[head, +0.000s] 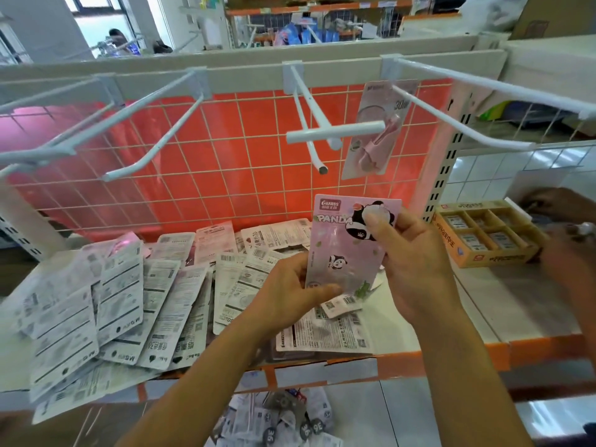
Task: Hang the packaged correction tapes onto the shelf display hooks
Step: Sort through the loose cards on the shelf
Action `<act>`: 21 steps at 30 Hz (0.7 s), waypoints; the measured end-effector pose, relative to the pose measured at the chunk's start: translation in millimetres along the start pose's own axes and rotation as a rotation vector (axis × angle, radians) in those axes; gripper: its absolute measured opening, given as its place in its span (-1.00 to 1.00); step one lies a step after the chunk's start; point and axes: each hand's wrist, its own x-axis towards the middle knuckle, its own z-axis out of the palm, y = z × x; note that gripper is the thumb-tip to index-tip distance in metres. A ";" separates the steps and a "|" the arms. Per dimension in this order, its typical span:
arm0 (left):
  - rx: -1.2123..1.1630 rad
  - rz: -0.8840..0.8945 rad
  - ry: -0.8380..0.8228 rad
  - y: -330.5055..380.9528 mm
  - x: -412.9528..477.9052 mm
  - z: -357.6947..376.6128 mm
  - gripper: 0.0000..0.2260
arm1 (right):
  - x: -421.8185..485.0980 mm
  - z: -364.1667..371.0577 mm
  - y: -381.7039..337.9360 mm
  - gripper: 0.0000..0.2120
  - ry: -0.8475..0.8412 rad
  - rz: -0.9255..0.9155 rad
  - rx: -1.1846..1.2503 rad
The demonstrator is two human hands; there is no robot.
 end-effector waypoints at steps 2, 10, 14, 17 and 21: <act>0.020 0.079 -0.003 6.0 -2.8 -2.0 -0.83 | -3.2 4.1 -9.6 -0.80 -0.019 -0.042 0.034; -0.118 0.272 0.121 20.0 -9.6 -6.3 -0.81 | -16.1 18.7 -40.8 -0.87 -0.171 -0.234 0.057; -0.111 0.389 0.157 28.3 -12.8 -12.2 -0.72 | -17.1 27.0 -48.6 -0.86 -0.234 -0.337 0.055; -0.105 0.432 0.170 33.7 -15.6 -17.2 -0.71 | -18.0 33.7 -51.9 -0.85 -0.221 -0.361 0.080; -0.100 0.427 0.184 37.3 -18.6 -20.9 -0.75 | -19.6 40.7 -53.3 -0.92 -0.160 -0.344 0.083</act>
